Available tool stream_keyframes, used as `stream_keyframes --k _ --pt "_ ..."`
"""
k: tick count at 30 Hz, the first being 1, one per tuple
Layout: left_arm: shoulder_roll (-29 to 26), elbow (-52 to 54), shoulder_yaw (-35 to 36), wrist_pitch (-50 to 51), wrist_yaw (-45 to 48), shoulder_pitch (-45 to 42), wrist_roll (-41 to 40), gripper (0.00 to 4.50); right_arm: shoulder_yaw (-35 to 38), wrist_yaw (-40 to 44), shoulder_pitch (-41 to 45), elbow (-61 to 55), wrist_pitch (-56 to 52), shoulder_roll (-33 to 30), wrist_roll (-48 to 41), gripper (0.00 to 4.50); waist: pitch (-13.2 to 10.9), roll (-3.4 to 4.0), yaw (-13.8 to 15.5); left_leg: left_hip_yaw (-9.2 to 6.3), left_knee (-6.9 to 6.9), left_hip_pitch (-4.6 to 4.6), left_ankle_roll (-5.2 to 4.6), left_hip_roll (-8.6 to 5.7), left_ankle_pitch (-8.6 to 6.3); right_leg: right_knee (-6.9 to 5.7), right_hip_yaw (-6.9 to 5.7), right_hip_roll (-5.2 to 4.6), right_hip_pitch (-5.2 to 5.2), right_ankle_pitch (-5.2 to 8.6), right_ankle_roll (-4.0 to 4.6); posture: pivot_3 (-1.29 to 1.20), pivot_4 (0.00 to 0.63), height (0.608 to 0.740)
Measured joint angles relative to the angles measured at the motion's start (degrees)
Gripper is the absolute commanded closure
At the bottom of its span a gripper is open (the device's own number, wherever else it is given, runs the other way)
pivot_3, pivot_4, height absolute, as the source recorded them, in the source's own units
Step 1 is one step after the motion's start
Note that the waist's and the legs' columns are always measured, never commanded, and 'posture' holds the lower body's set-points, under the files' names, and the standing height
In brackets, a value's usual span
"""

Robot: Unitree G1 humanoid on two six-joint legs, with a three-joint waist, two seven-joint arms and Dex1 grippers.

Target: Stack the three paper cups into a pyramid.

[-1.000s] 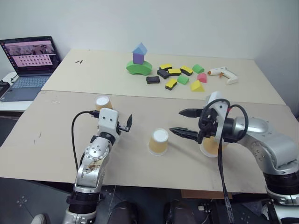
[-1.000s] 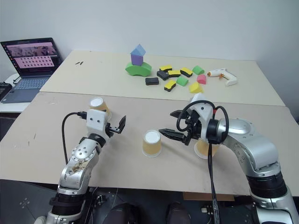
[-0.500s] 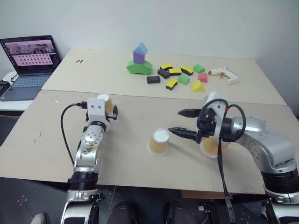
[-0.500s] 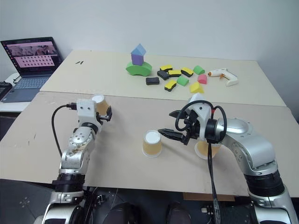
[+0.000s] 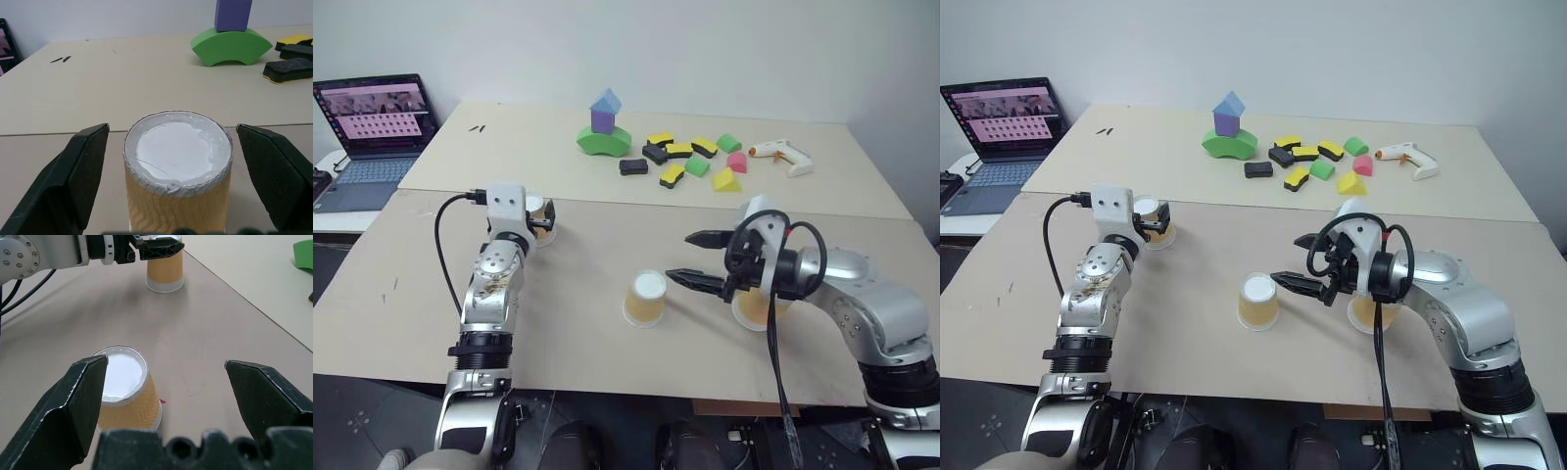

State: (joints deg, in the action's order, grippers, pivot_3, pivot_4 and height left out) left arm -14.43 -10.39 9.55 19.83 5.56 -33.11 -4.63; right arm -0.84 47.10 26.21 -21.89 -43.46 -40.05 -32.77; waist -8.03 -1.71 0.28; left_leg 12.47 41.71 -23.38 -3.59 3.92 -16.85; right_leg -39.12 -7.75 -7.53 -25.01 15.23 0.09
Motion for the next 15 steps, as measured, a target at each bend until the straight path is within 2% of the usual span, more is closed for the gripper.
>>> stream_keyframes --k 1,3,5,6,8,15 --pt "0.0 -0.2 0.0 0.1 0.2 0.0 -0.1 0.05 0.0 0.0 0.0 0.0 0.0 0.0 0.0 0.0 0.0 0.0 0.0 0.0 0.0 0.0 0.0 0.0 0.0 0.0 0.0 0.0 0.0 0.0 0.0 0.0 0.15 0.703" --pt "0.5 -0.3 0.1 0.5 0.3 0.0 -0.5 0.46 0.0 -0.1 -0.2 -0.1 0.0 0.0 0.0 0.0 0.0 0.0 -0.1 0.0 0.0 0.0 0.0 0.0 0.0 -0.01 0.0 0.0 0.0 0.0 0.0 0.0 0.15 0.703" --pt "0.8 -0.3 0.1 0.5 0.4 0.0 -1.3 1.02 0.0 -0.2 -0.2 -0.1 0.0 0.1 0.1 0.0 0.0 0.0 -0.1 0.0 0.0 0.0 0.0 0.0 0.0 0.0 0.01 0.0 0.0 0.0 0.0 0.0 0.15 0.703" --pt "0.9 -0.3 0.1 0.5 0.4 0.0 -1.5 1.5 0.0 -0.4 -0.3 -0.1 0.0 0.1 0.1 0.0 0.0 0.0 -0.1 0.0 0.0 0.0 0.0 0.0 0.0 0.0 0.01 0.0 0.0 0.0 0.0 0.0 0.15 0.703" --pt "1.0 -0.3 0.1 0.5 0.4 0.0 -1.6 2.03 0.0 -0.8 -0.3 -0.1 0.0 0.1 0.1 0.0 0.0 0.0 -0.1 0.0 0.0 0.01 0.0 0.0 0.0 0.0 0.0 0.0 0.0 0.0 0.0 0.0 0.15 0.703" --pt "0.0 -0.3 0.0 0.3 1.8 0.0 -2.2 2.09 0.0 -1.1 -0.3 -0.1 0.0 0.2 0.1 0.0 0.0 0.0 -0.3 0.0 0.0 0.01 0.0 0.0 0.0 0.0 0.0 0.01 0.0 0.0 0.0 0.0 0.15 0.703"
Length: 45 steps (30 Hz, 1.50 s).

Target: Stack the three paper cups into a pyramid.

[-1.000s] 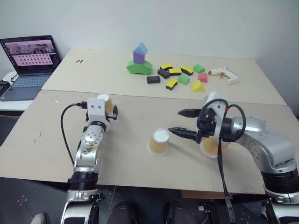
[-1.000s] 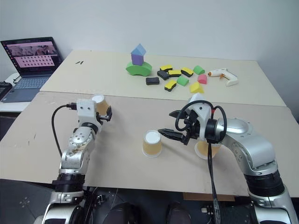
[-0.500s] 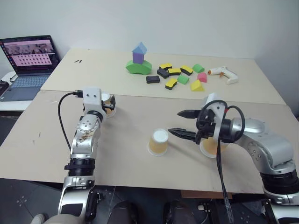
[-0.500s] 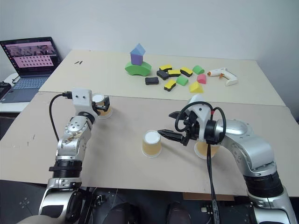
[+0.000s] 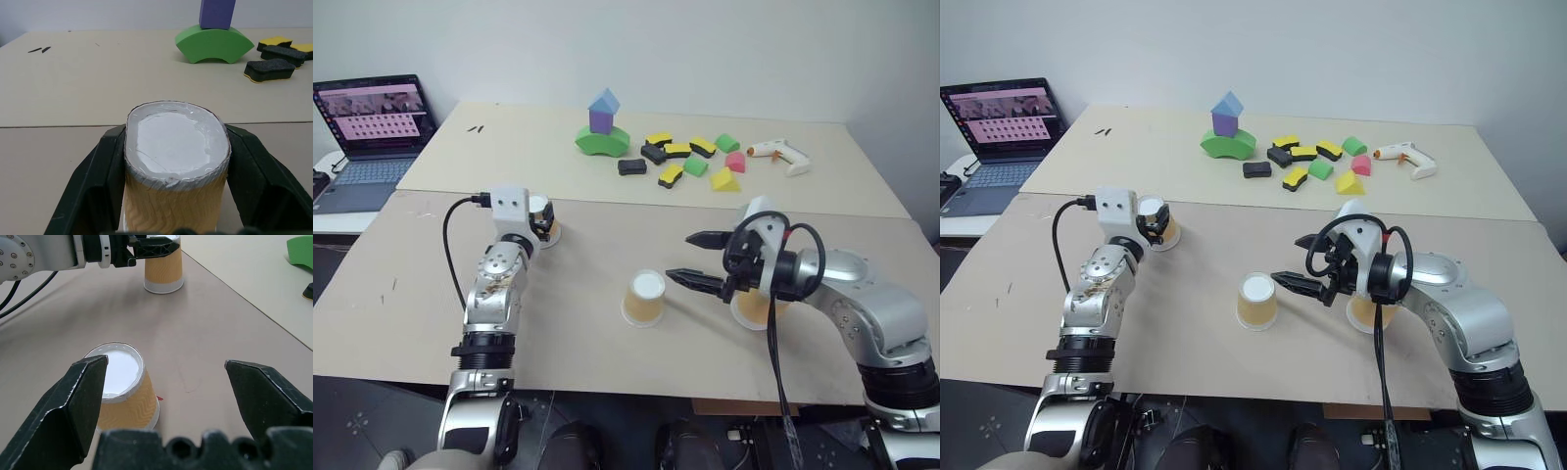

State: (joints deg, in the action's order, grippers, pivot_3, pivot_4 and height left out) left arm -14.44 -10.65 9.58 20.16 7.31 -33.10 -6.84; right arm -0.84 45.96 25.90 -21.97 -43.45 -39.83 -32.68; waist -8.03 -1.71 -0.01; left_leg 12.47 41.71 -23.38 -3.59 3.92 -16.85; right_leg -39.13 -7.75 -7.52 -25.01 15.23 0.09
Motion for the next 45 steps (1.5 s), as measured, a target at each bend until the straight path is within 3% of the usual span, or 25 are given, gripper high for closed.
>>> stream_keyframes --k 4,11,15,18,38,40,43,45 --pt "-3.1 2.3 -0.7 -1.3 10.3 0.1 -4.3 2.09 0.0 -0.2 -0.1 0.0 0.0 0.1 0.1 0.0 0.0 0.0 -0.1 0.0 0.0 -0.05 0.0 0.0 0.0 0.01 -0.03 0.0 -0.03 0.0 0.0 0.0 0.15 0.703" --pt "-15.8 14.3 -4.1 4.2 36.2 4.7 -16.1 2.09 -0.5 -0.6 -0.5 0.0 0.0 0.3 0.9 0.0 0.0 0.05 -0.9 0.05 0.0 0.02 0.01 0.02 0.0 -0.06 0.06 0.01 -0.06 0.02 -0.02 0.0 0.15 0.703" --pt "-25.4 16.0 -9.7 7.3 49.8 10.5 -18.0 2.09 -0.4 -1.0 -0.8 0.1 0.0 0.3 1.3 0.0 -0.1 0.12 -1.2 0.09 -0.03 0.06 0.04 0.03 -0.01 -0.09 0.13 0.06 -0.11 0.04 -0.02 0.0 0.15 0.703" --pt "-28.2 16.1 -10.9 6.2 55.9 10.5 -18.1 2.09 -0.4 -1.1 -1.2 0.1 0.0 0.4 2.0 0.0 -0.1 0.17 -0.6 0.08 -0.02 0.05 0.03 0.01 -0.01 -0.07 0.14 0.02 -0.1 0.04 -0.02 0.0 0.15 0.703" --pt "-20.6 11.9 -19.7 1.8 61.6 4.2 -14.7 2.09 2.5 -2.8 -3.1 -1.5 -0.2 -1.0 2.0 0.0 0.0 0.21 0.4 0.03 0.05 0.08 0.01 -0.02 -0.01 -0.08 0.12 0.0 0.01 0.04 -0.03 0.0 0.15 0.703" --pt "-20.5 11.9 -19.7 1.9 61.6 4.2 -14.8 1.12 2.6 -2.9 -3.8 -1.6 -0.4 -1.1 2.0 0.0 0.0 0.21 0.4 0.03 0.05 0.08 0.01 -0.02 -0.01 -0.08 0.12 0.0 0.01 0.04 -0.03 0.0 0.15 0.703" --pt "-20.2 11.2 -21.0 2.4 61.6 4.5 -13.7 0.03 2.8 -3.1 -4.0 -1.8 -0.5 -1.1 2.0 0.0 0.0 0.2 0.4 0.04 0.05 0.06 0.01 -0.02 -0.01 -0.08 0.12 0.01 -0.01 0.04 -0.03 0.0 0.15 0.703" --pt "-20.0 10.7 -21.9 2.5 61.6 4.8 -13.3 0.01 3.3 -3.2 -4.0 -2.0 -0.5 -1.1 2.0 0.0 0.0 0.2 0.2 0.03 0.05 0.0 0.01 0.0 0.0 -0.08 0.11 0.03 -0.07 0.04 -0.03 0.0 0.15 0.703"
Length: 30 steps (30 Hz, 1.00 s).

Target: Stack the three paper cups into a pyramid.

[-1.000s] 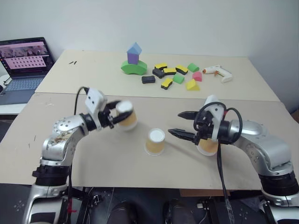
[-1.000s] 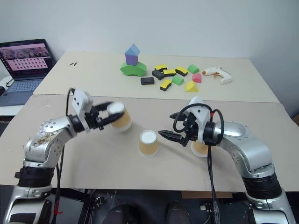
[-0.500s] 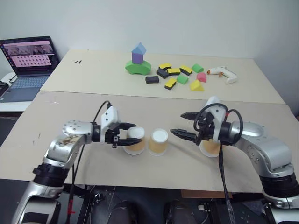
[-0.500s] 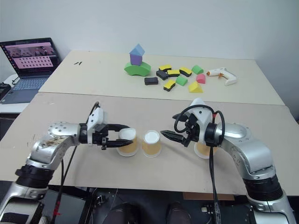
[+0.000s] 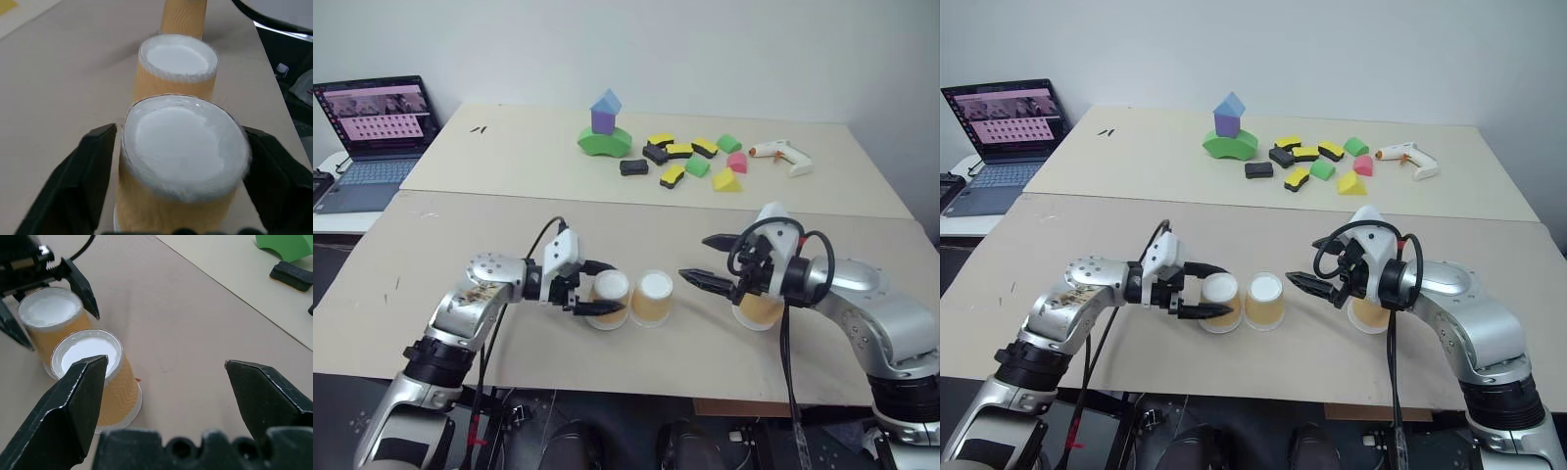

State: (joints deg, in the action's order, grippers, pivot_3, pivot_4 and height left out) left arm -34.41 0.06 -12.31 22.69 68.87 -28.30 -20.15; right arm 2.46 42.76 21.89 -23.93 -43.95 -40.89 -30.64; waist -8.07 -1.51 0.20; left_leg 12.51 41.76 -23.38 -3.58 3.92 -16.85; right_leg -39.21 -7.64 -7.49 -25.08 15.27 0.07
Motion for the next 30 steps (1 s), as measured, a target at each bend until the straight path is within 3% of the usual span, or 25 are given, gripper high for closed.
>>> stream_keyframes --k 7,13,20,30 --pt "-1.0 0.7 0.3 1.5 -0.1 -0.5 -0.2 0.01 0.3 0.2 0.0 -0.1 0.0 -0.1 0.0 0.0 0.0 0.0 -0.5 0.0 0.0 -0.01 0.0 0.0 0.0 0.0 0.01 0.0 -0.01 0.0 0.0 0.0 0.15 0.703" --pt "-8.6 7.1 4.7 6.6 3.2 -2.9 -4.2 0.01 0.3 0.9 0.0 0.6 0.0 -0.1 0.0 0.0 0.0 0.0 -0.9 0.0 -0.01 -0.02 0.0 0.01 0.0 0.01 0.02 0.0 -0.04 0.01 -0.01 0.0 0.15 0.703" --pt "-11.8 10.9 6.6 10.4 4.4 -3.6 -7.2 0.01 0.3 1.4 0.1 1.9 0.4 -0.1 0.1 0.0 0.0 0.0 -0.9 0.01 0.0 -0.01 0.0 0.0 0.0 0.0 0.03 0.0 -0.03 0.01 -0.02 0.0 0.15 0.703" --pt "-15.6 12.2 6.6 10.2 5.9 1.2 -6.6 0.01 0.2 2.0 0.2 2.1 1.1 -0.1 0.2 0.0 0.0 0.01 -0.8 0.02 -0.01 -0.01 0.01 0.0 0.0 -0.01 0.06 0.02 -0.05 0.03 -0.03 0.0 0.15 0.703"
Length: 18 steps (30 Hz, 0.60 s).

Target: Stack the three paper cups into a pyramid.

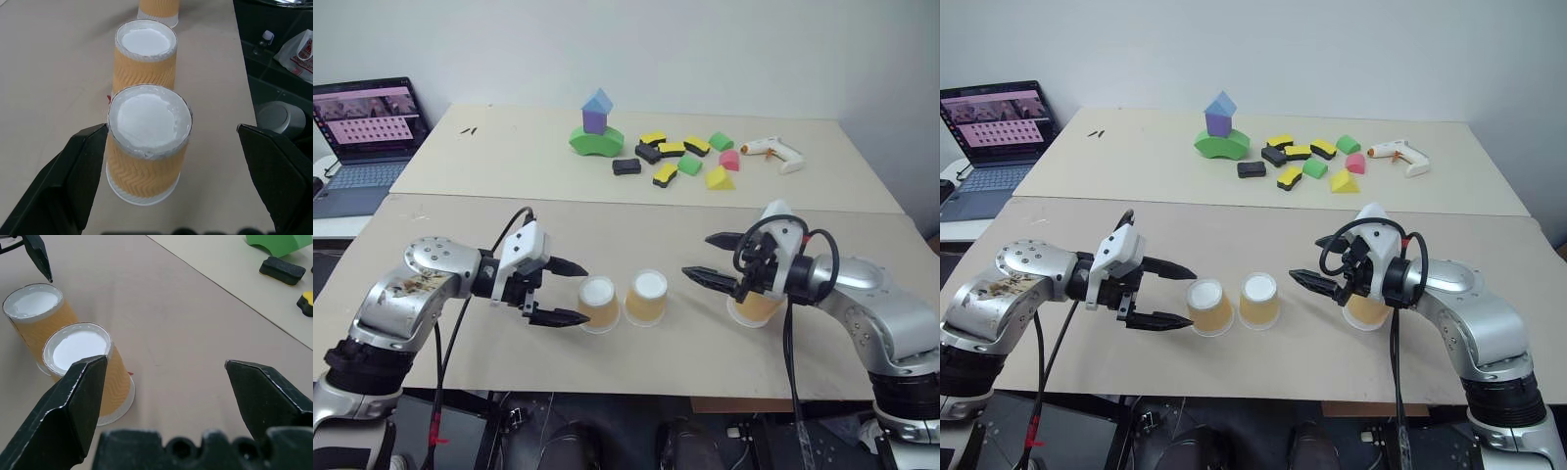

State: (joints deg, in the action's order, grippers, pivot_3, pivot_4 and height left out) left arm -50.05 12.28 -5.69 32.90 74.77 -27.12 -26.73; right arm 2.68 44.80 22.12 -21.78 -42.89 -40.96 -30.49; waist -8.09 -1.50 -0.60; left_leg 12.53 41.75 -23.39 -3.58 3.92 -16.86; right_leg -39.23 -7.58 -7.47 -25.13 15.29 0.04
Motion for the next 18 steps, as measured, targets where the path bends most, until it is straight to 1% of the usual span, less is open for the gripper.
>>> stream_keyframes --k 7,12,16,18 --pt "-0.4 -1.0 0.0 -0.3 0.0 0.6 0.5 0.01 0.0 0.0 -0.1 0.0 0.0 0.0 0.0 0.0 0.0 0.0 -0.1 0.0 -0.01 -0.02 0.0 0.0 0.0 0.01 -0.01 0.0 -0.02 0.0 0.0 0.0 0.15 0.703" --pt "-2.2 -0.4 0.2 -0.3 -0.2 5.6 0.8 0.01 0.0 0.0 -0.6 0.0 0.0 0.0 0.1 0.0 0.0 0.01 -0.3 0.02 -0.01 0.01 0.0 0.02 0.0 0.0 0.03 0.0 -0.03 0.0 0.0 0.0 0.15 0.703" --pt "-3.6 3.2 1.1 -0.1 -1.2 11.8 0.5 0.01 0.1 0.0 -1.0 -0.1 0.0 -0.1 0.0 0.0 0.0 0.02 -0.2 0.02 -0.01 0.0 0.01 0.02 -0.01 0.0 0.05 0.0 -0.05 0.0 0.01 0.0 0.15 0.703" --pt "-3.9 4.7 1.2 -0.1 -1.7 13.0 0.5 0.52 0.1 0.0 -1.0 -0.1 0.0 -0.1 0.0 0.0 0.0 0.02 -0.1 0.01 -0.01 -0.01 0.01 0.03 -0.01 0.0 0.03 0.0 -0.05 0.0 0.01 0.0 0.15 0.703"
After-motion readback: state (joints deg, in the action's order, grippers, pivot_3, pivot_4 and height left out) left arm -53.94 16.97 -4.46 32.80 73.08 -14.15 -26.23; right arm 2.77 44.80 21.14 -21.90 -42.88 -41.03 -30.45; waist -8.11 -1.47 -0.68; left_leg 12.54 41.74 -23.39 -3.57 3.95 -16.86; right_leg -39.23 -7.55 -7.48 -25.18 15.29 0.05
